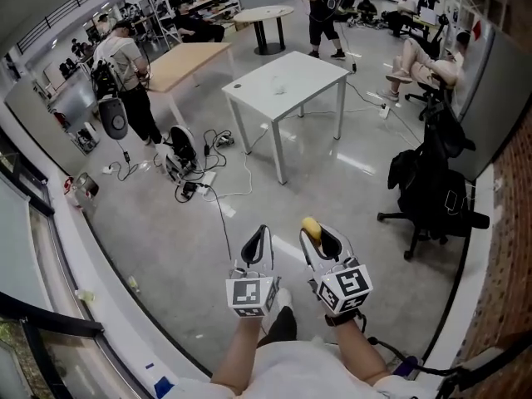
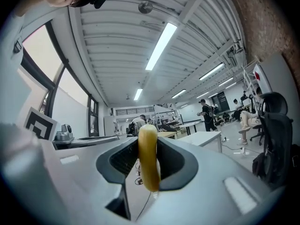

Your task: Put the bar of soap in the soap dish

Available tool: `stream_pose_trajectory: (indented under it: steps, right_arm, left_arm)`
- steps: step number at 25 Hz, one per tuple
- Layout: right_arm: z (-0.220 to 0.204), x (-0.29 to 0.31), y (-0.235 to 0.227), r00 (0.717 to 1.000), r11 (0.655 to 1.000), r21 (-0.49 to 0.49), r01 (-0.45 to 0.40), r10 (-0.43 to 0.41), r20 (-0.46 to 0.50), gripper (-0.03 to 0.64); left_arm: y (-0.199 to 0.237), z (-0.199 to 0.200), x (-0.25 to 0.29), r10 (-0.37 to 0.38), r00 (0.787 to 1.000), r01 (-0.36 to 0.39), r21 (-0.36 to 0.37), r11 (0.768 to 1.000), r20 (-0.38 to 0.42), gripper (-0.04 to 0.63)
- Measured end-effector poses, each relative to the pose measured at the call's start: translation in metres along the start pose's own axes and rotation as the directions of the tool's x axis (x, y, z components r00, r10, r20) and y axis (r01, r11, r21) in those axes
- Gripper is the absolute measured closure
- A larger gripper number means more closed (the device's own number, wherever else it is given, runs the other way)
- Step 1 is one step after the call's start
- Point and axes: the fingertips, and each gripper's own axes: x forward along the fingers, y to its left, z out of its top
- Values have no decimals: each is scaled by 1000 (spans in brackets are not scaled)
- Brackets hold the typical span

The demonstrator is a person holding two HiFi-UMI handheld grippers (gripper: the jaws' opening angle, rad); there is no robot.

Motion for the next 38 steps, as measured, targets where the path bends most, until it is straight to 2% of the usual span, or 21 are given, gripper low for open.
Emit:
stream_pose_trajectory:
  steps: [3, 5, 8, 14, 20, 24, 27, 32, 34, 38]
  right_arm:
    - [19, 38, -20, 1000, 999, -42, 12, -11, 19, 491]
    - [37, 66, -29, 999, 997, -77, 22, -18, 49, 491]
    - [48, 105, -37, 997, 994, -102, 47, -40, 69, 491]
    - [33, 170, -33, 999, 993, -119, 26, -21, 39, 492]
    - [6, 201, -47, 999, 994, -101, 33, -36, -35, 492]
    - [4, 219, -74, 997, 994, -88, 58, -62, -42, 492]
    - [-1, 236, -99, 996, 995, -61, 73, -76, -50, 492]
    - [3, 276, -146, 998, 1000, 17, 26, -25, -61, 492]
    - [12, 294, -172, 999, 999, 46, 15, -13, -46, 492]
    - [36, 322, -226, 999, 999, 27, 33, -33, -10, 492]
  left_arm:
    - [29, -5, 44, 60, 998, -59, 13, 998, -36, 595]
    - [53, -5, 71, 94, 995, -93, 26, 995, -22, 595]
    - [77, 5, 101, 81, 996, -82, 5, 997, 23, 595]
    - [107, 8, 141, 51, 996, -49, -25, 998, 72, 595]
    - [124, -19, 169, 50, 999, -51, -75, 996, -15, 595]
    - [132, -23, 193, 49, 998, -52, -108, 993, -29, 595]
    - [137, -39, 218, 55, 998, -59, -89, 994, -41, 595]
    - [123, -44, 293, 4, 993, -15, -91, 996, -122, 595]
    - [119, -39, 328, -3, 994, -4, -69, 998, -112, 595]
    - [114, -15, 388, 5, 999, -6, -48, 999, -41, 595]
